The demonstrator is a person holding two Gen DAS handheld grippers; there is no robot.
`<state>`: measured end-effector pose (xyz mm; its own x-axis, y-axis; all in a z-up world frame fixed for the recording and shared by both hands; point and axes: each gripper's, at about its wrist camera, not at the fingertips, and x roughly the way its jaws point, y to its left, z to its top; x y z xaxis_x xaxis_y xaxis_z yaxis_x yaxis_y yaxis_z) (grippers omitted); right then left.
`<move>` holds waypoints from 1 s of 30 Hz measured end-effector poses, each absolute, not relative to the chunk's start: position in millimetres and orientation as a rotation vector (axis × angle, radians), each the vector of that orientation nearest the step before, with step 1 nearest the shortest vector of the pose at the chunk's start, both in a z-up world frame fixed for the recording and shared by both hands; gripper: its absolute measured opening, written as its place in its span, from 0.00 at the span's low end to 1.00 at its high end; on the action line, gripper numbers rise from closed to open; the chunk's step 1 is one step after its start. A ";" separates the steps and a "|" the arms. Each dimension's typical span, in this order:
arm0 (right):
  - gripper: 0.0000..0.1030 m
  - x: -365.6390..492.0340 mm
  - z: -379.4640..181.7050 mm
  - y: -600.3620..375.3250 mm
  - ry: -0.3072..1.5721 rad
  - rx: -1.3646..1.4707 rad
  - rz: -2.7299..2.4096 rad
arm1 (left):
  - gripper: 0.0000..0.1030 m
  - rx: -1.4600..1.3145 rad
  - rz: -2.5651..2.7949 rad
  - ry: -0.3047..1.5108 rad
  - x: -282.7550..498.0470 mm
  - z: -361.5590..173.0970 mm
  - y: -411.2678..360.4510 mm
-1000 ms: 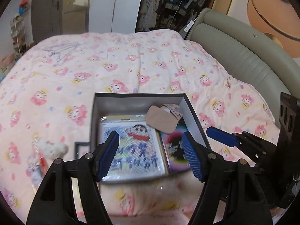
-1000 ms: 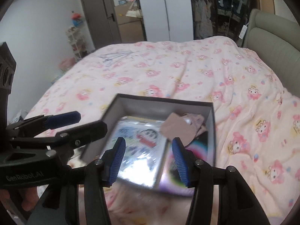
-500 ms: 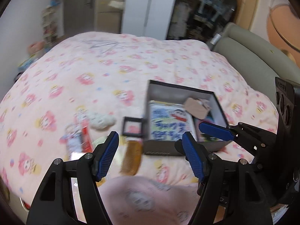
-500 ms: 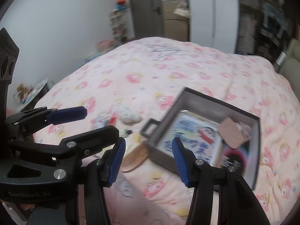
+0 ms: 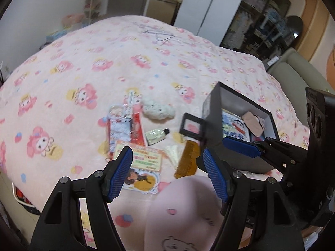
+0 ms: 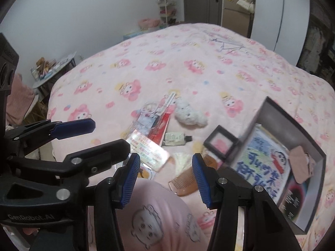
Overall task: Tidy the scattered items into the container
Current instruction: 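Move the left gripper to the yellow babi card on the bedspread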
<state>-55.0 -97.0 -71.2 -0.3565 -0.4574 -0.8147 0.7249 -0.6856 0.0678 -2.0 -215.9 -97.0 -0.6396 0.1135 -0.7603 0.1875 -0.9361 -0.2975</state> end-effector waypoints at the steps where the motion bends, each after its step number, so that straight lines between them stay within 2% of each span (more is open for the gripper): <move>1: 0.46 -57.2 -75.7 -100.3 0.395 1.133 -2.068 | 0.69 1.317 -2.736 0.567 -1.8 -101.8 -221.1; 7: 0.46 -78.9 -100.2 -114.9 0.374 1.230 -2.010 | 0.69 1.329 -2.615 0.737 -0.6 -139.2 -259.6; 13: 0.46 -114.2 -135.6 -132.5 0.412 1.373 -1.924 | 0.67 1.431 -2.445 0.930 -6.7 -201.7 -291.7; 21: 0.46 -145.2 -191.7 -147.4 0.360 1.634 -1.673 | 0.60 1.530 -2.335 0.992 -18.8 -255.9 -297.3; 23: 0.46 -145.7 -205.5 -154.7 0.398 1.671 -1.592 | 0.55 1.503 -2.351 0.997 -20.7 -256.8 -296.7; 27: 0.46 -146.9 -219.9 -163.1 0.384 1.712 -1.467 | 0.36 1.518 -2.367 0.983 -31.4 -260.0 -295.6; 30: 0.45 -148.0 -226.4 -166.3 0.379 1.731 -1.434 | 0.34 1.590 -2.411 1.033 -35.5 -261.3 -290.6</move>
<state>-148.0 -166.3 -226.4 0.3011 -0.2692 -0.9148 0.6861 -0.6051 0.4039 -35.5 -290.6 -261.3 -0.4607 0.2902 -0.8388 0.4072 -0.7706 -0.4903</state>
